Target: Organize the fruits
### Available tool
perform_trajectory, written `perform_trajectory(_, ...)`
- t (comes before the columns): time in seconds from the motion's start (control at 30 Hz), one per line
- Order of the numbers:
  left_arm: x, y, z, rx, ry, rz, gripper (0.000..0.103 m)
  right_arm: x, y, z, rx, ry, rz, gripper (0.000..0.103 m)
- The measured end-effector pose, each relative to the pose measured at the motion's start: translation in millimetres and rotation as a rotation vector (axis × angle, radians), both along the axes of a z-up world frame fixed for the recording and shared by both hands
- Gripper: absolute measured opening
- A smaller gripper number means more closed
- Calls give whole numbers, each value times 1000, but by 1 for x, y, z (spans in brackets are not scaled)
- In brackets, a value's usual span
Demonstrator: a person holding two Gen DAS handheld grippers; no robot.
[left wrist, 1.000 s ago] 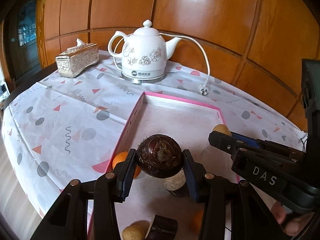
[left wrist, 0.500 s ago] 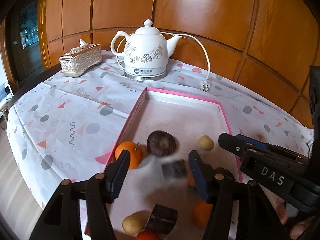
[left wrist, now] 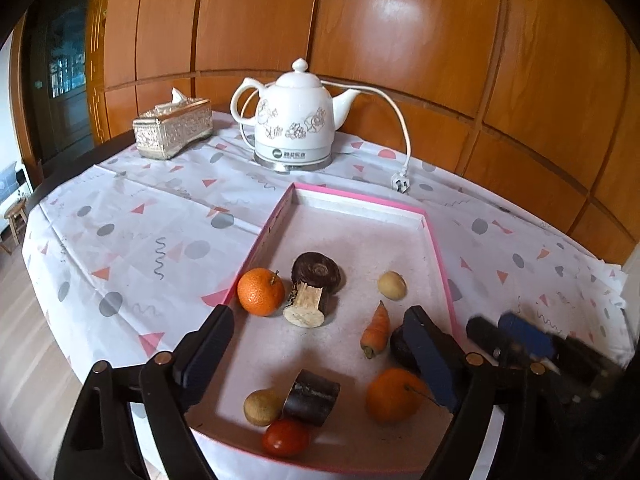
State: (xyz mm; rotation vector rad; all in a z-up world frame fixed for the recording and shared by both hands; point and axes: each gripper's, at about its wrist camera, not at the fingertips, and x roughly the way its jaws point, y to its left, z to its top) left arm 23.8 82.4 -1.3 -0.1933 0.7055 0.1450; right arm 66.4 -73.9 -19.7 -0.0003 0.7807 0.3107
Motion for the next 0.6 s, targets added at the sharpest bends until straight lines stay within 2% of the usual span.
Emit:
perform_trajectory(0.13, -10, -3, 4, 10, -18, 1, 98, -14, -6, -4, -22, -11, -23, 37)
perform_trajectory(0.27, -17, -6, 5, 10, -23, -1, 102, -19, -12, -5, -17, -2, -44, 37)
perform_trajectory(0.6, -27, -8, 8, 35, -20, 17, 103, -31, -5, -3, -50, -30, -23, 37)
